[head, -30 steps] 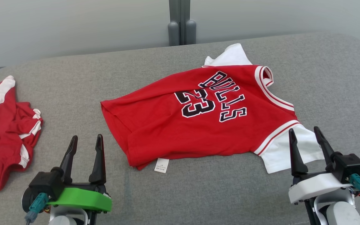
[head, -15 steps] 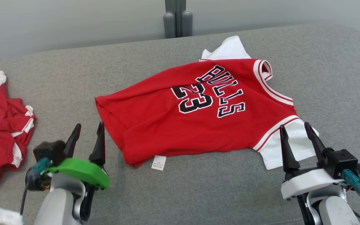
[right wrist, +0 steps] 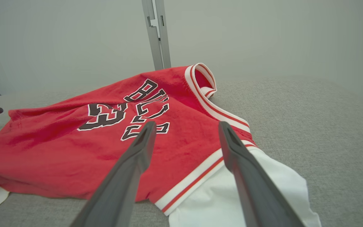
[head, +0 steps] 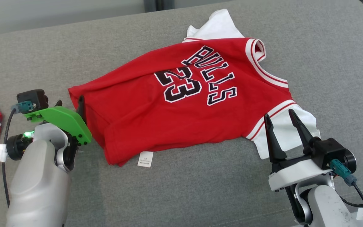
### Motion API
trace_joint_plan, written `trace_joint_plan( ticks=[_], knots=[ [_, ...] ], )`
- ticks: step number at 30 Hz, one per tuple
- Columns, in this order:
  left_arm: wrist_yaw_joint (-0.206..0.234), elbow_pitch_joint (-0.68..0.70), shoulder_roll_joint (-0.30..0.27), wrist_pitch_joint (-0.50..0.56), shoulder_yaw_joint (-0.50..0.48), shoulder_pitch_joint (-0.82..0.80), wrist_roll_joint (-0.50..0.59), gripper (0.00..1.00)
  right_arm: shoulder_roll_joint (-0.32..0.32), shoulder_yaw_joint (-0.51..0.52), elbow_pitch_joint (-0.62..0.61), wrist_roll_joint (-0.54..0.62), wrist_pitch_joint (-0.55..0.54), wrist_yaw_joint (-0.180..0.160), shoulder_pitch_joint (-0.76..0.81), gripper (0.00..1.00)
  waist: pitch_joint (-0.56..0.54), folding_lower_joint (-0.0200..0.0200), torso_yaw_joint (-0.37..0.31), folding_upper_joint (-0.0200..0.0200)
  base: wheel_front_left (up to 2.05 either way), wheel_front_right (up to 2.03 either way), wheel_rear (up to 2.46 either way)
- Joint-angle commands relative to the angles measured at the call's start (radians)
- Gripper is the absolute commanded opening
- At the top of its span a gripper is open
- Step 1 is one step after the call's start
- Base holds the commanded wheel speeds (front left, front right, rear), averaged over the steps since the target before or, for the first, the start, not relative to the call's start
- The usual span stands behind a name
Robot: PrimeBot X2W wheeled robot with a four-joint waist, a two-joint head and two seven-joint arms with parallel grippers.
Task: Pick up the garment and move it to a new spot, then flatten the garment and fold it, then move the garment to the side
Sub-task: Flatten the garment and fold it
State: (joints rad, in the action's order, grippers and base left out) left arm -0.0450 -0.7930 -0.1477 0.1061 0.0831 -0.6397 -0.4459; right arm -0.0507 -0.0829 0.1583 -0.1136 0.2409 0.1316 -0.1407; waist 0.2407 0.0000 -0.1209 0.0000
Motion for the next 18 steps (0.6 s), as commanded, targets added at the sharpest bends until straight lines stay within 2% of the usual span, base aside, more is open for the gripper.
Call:
trace_joint_plan(
  ticks=[1, 10, 14, 15, 16, 18],
  knots=[
    [0.011, -0.018, -0.013, 0.004, -0.003, -0.027, 0.003, 1.0, 0.0, -0.007, 0.004, -0.006, 0.007, -0.002, -0.019, 1.0, 0.051, 0.0, -0.042, 0.0, 0.0, 0.0, 0.0],
    [0.053, -0.148, -0.035, 0.027, 0.0, -0.108, 0.01, 1.0, 0.0, -0.04, 0.006, -0.021, 0.019, -0.002, -0.045, 1.0, 0.093, 0.0, -0.065, 0.0, 0.0, 0.0, 0.0],
    [0.04, -0.182, -0.027, 0.025, 0.015, -0.12, 0.012, 1.0, 0.0, -0.048, 0.011, -0.024, 0.022, -0.002, -0.052, 1.0, 0.097, 0.0, -0.071, 0.0, 0.0, 0.0, 0.0],
    [0.034, -0.186, -0.026, 0.019, 0.021, -0.121, 0.015, 0.12, 0.0, -0.048, 0.012, -0.024, 0.022, -0.002, -0.053, 1.0, 0.097, 0.0, -0.072, 0.0, 0.0, 0.0, 0.0],
    [0.026, -0.187, -0.024, 0.011, 0.027, -0.122, 0.018, 0.0, 0.0, -0.048, 0.012, -0.022, 0.023, -0.002, -0.053, 1.0, 0.097, 0.0, -0.072, 0.0, 0.0, 0.0, 0.0],
    [0.013, -0.19, -0.023, -0.009, 0.031, -0.128, 0.015, 0.0, 0.0, -0.046, 0.011, -0.018, 0.024, -0.002, -0.051, 1.0, 0.096, 0.0, -0.072, 0.0, 0.0, 0.0, 0.0]
  ],
)
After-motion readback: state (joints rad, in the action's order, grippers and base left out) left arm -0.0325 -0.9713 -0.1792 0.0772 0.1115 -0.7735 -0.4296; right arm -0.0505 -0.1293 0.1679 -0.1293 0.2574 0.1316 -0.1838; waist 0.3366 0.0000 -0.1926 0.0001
